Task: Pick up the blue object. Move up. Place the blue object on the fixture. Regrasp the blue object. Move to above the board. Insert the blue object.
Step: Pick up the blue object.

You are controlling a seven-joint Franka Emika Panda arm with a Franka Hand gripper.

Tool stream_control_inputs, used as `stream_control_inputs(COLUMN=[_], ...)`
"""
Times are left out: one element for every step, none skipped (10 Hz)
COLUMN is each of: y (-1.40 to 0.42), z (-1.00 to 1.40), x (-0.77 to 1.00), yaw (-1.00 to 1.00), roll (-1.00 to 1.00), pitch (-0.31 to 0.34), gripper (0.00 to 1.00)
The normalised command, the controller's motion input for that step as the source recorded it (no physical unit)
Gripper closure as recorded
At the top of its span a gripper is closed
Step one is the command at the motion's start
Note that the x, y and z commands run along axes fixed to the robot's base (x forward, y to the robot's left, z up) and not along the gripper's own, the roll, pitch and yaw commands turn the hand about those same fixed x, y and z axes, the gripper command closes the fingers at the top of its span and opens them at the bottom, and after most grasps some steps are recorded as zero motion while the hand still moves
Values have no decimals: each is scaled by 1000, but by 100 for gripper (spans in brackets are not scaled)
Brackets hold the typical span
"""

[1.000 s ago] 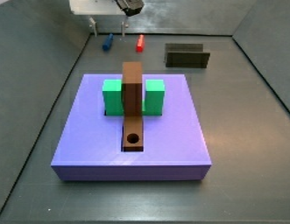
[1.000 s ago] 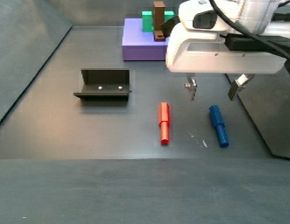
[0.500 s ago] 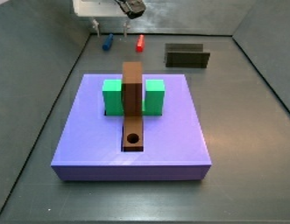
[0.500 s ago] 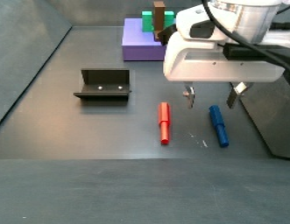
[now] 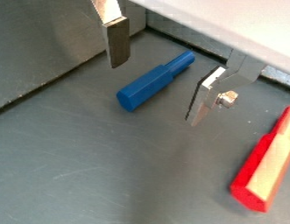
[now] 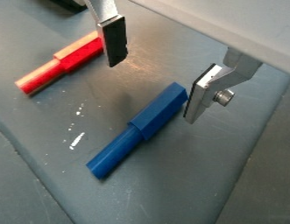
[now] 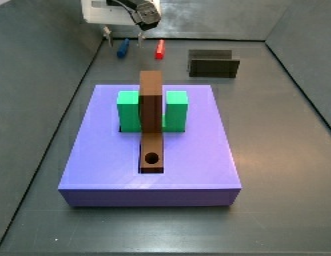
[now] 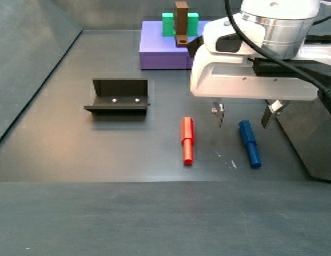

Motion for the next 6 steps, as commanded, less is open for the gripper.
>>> stream_control_inputs(y=[11,77,154,123,106,54], z=[-451,-466,-600,-746,-786,-763], x=[-63,0,54,174,214,217], yaw=[-214,-91,0,91,134,117], roll=[-309,-316,-247,-173,-157,-163], pitch=[-204,-187,-167,-140,-134,-147], gripper=[0,0,0,0,0,0])
